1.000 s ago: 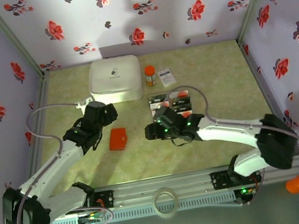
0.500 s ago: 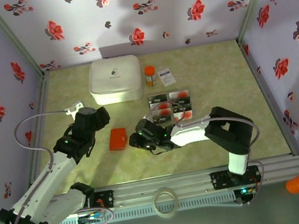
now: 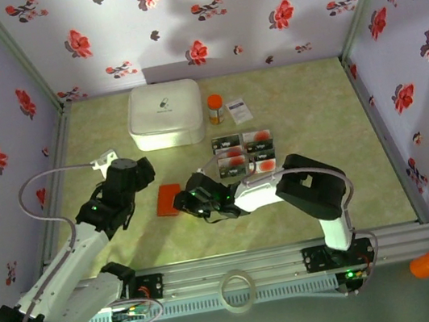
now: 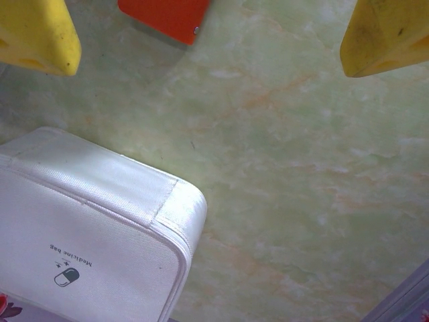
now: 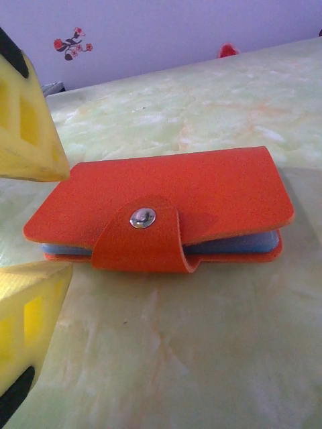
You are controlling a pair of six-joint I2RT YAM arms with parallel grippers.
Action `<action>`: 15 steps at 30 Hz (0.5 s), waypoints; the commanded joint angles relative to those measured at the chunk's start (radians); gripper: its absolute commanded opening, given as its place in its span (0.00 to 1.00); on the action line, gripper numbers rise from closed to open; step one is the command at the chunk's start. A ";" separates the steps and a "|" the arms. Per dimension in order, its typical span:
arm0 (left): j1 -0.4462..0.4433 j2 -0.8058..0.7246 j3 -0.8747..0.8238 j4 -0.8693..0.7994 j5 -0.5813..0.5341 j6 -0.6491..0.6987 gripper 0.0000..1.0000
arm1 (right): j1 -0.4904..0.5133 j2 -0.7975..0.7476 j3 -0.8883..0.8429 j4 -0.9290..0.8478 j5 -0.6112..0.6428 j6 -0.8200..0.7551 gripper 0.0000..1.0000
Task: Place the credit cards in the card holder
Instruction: Pick up the card holder from the center of the table.
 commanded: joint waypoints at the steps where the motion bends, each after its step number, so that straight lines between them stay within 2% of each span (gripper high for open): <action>1: 0.009 0.004 0.007 -0.019 -0.029 0.015 1.00 | 0.007 0.027 0.027 0.031 -0.012 0.037 0.37; 15: 0.011 0.036 0.009 -0.018 -0.015 0.017 1.00 | 0.008 0.075 0.044 0.072 -0.027 0.063 0.30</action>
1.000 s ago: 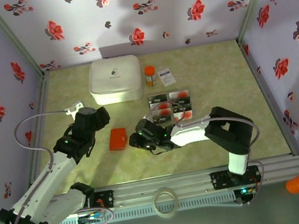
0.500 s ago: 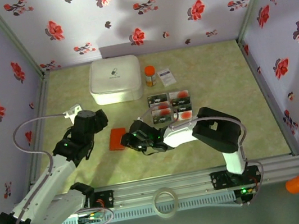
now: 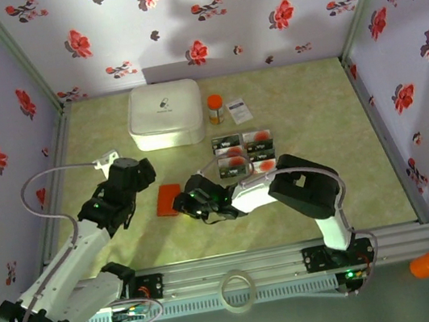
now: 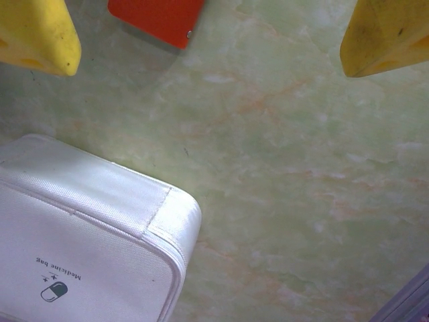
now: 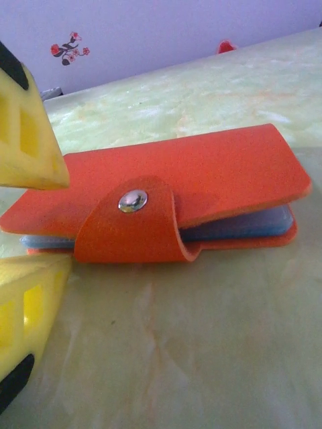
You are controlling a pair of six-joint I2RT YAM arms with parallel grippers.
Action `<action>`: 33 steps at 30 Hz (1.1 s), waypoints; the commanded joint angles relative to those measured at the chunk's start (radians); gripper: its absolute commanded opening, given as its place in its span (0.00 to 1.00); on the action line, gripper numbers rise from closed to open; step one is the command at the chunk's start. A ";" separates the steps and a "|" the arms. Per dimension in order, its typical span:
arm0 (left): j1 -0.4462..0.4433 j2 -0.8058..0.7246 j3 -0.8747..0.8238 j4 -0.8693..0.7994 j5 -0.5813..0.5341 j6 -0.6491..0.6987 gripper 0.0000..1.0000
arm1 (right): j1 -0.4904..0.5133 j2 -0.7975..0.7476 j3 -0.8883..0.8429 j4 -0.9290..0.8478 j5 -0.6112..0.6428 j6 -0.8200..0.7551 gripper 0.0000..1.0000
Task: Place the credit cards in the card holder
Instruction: Pick up the card holder from the center of the table.
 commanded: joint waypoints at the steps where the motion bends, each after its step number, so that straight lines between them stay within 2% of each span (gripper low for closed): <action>1: 0.009 0.010 0.010 -0.013 -0.014 0.013 1.00 | 0.007 0.027 0.035 0.025 -0.007 0.026 0.30; 5: 0.010 0.012 0.008 -0.014 -0.010 0.013 1.00 | 0.008 0.039 0.046 0.029 -0.013 0.026 0.23; 11: 0.010 0.021 0.006 -0.014 -0.003 0.008 1.00 | -0.002 0.054 0.036 0.060 -0.022 0.035 0.01; 17: 0.011 0.046 0.007 0.010 0.044 0.003 1.00 | -0.034 0.013 -0.024 0.122 -0.076 0.009 0.00; 23: 0.023 0.097 0.021 0.074 0.129 -0.061 1.00 | -0.124 -0.133 -0.130 0.145 -0.220 -0.123 0.00; 27: 0.034 0.132 0.060 0.091 0.246 -0.042 1.00 | -0.196 -0.270 -0.193 0.086 -0.329 -0.233 0.00; 30: 0.046 0.117 0.035 0.203 0.382 -0.013 1.00 | -0.255 -0.383 -0.222 0.009 -0.392 -0.305 0.00; 33: 0.063 0.113 0.022 0.294 0.484 -0.043 1.00 | -0.312 -0.481 -0.235 -0.061 -0.443 -0.353 0.00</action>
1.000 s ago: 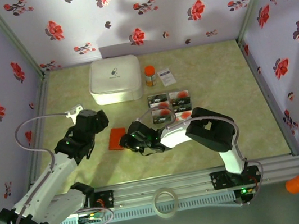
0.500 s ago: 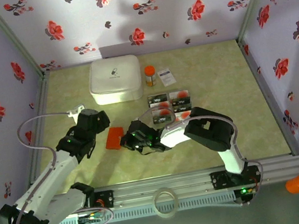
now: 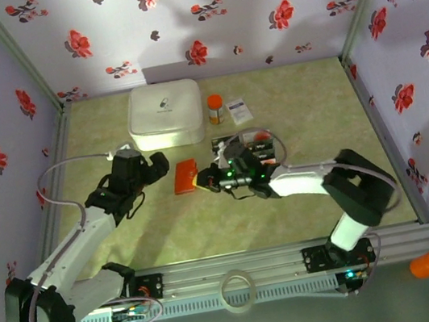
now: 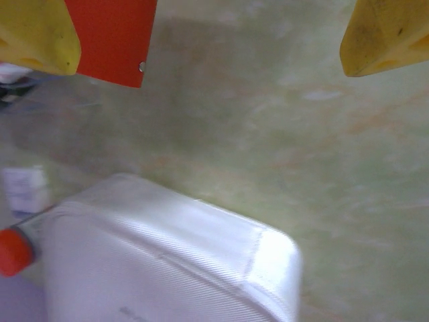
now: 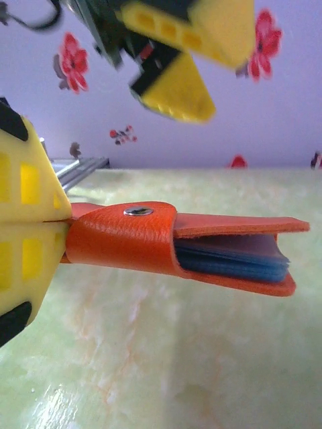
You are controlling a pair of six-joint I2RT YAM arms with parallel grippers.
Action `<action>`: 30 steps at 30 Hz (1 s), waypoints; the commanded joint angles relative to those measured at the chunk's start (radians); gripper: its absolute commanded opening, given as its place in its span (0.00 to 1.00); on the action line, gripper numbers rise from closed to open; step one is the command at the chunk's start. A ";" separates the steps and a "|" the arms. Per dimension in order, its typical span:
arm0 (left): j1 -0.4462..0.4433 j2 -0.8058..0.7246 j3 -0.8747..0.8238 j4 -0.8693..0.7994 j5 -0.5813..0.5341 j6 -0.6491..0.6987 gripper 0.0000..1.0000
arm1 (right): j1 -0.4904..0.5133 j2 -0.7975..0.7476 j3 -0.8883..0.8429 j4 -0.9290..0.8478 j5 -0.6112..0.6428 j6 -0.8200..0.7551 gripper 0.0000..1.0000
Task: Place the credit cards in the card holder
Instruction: Pick up the card holder from the center of the table, then pass the card holder.
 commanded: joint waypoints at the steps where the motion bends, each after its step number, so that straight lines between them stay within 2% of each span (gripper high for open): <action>1: 0.023 -0.009 0.006 0.150 0.168 -0.029 1.00 | -0.055 -0.103 -0.017 -0.103 -0.111 -0.113 0.00; 6: 0.036 0.035 0.026 0.260 0.288 -0.094 1.00 | -0.122 -0.198 -0.015 -0.158 -0.159 -0.136 0.00; 13: 0.035 0.113 0.016 0.453 0.412 -0.224 1.00 | -0.134 -0.234 -0.006 -0.138 -0.175 -0.112 0.00; 25: 0.021 0.151 -0.058 0.607 0.463 -0.305 1.00 | -0.134 -0.189 -0.006 0.039 -0.185 0.010 0.00; 30: 0.012 0.169 -0.082 0.665 0.469 -0.331 0.95 | -0.134 -0.142 -0.005 0.144 -0.193 0.078 0.00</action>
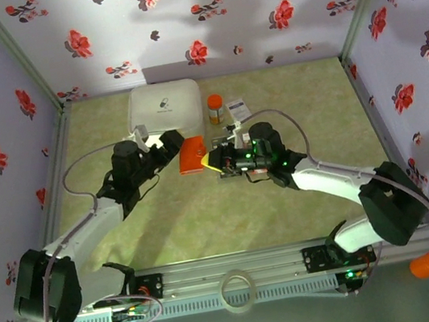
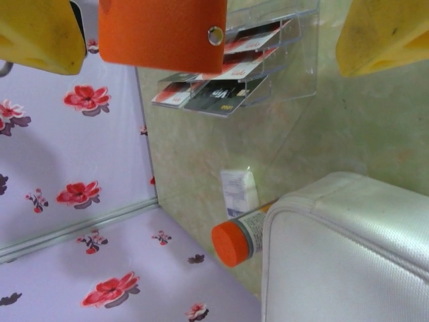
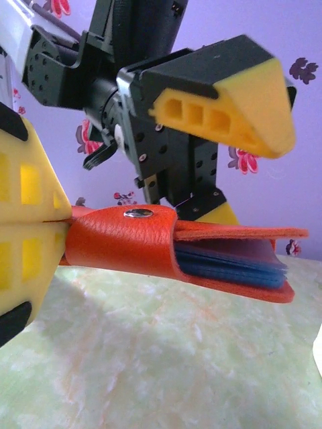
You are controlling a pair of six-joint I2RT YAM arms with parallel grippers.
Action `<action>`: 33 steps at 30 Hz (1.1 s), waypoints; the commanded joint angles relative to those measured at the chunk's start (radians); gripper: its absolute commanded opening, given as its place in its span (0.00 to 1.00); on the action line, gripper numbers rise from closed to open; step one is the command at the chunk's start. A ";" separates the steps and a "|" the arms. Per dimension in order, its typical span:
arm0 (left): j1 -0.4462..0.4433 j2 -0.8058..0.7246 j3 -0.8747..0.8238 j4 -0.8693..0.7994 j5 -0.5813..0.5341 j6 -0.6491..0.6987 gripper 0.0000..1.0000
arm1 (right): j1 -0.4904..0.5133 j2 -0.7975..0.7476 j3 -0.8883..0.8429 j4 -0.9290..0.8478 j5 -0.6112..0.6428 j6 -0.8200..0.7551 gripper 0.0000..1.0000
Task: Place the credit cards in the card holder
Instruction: Pass the card holder.
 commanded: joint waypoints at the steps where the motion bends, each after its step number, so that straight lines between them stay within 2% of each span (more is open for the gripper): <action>1: -0.011 0.018 -0.017 0.098 0.028 -0.038 0.94 | -0.002 0.030 -0.001 0.135 -0.028 0.071 0.00; 14: -0.017 0.052 -0.045 0.231 0.049 -0.085 0.74 | 0.001 0.072 -0.006 0.212 -0.022 0.125 0.00; 26: -0.017 0.057 -0.051 0.255 0.062 -0.081 0.51 | 0.003 0.079 -0.014 0.227 -0.032 0.134 0.00; 33: -0.017 0.058 -0.048 0.254 0.073 -0.067 0.43 | 0.004 0.082 -0.016 0.226 -0.032 0.134 0.00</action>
